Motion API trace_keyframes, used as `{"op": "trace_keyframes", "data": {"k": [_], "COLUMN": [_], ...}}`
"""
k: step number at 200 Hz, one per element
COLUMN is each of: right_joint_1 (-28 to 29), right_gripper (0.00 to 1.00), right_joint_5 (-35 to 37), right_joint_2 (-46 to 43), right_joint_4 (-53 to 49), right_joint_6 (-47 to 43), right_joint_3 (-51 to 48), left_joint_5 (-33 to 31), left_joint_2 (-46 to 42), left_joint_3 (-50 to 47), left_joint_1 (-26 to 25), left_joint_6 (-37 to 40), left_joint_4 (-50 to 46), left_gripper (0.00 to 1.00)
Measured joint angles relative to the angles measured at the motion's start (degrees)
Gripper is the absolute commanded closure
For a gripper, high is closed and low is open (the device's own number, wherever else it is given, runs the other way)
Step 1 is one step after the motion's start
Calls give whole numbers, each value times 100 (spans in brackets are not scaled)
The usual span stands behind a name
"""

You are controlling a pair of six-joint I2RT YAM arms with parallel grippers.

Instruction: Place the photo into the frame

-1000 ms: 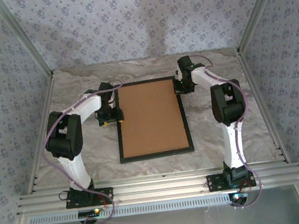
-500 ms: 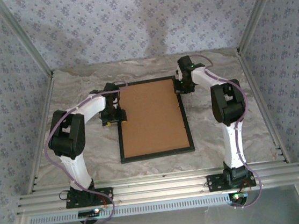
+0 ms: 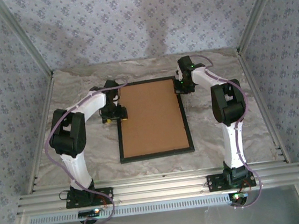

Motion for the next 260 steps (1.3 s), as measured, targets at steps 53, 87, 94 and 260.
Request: {"op": "trace_keyframes", "data": {"k": [53, 87, 94, 260], "right_joint_1": [0, 0, 0, 0], "right_gripper": [92, 92, 92, 92], "right_joint_5": [-26, -26, -26, -33], "right_joint_2": [-11, -15, -15, -37], "right_joint_4": [-20, -22, -22, -17], "right_joint_6": [0, 0, 0, 0], "right_joint_3": [-20, -22, -22, -59], "left_joint_5": [136, 328, 374, 557], "left_joint_2": [-1029, -1609, -1679, -2354], "left_joint_3": [-442, -1123, -1300, -2780], "left_joint_1": [501, 516, 494, -101], "left_joint_6": [15, 15, 13, -627], "left_joint_4": [98, 98, 98, 249], "left_gripper": [25, 25, 25, 25]}}
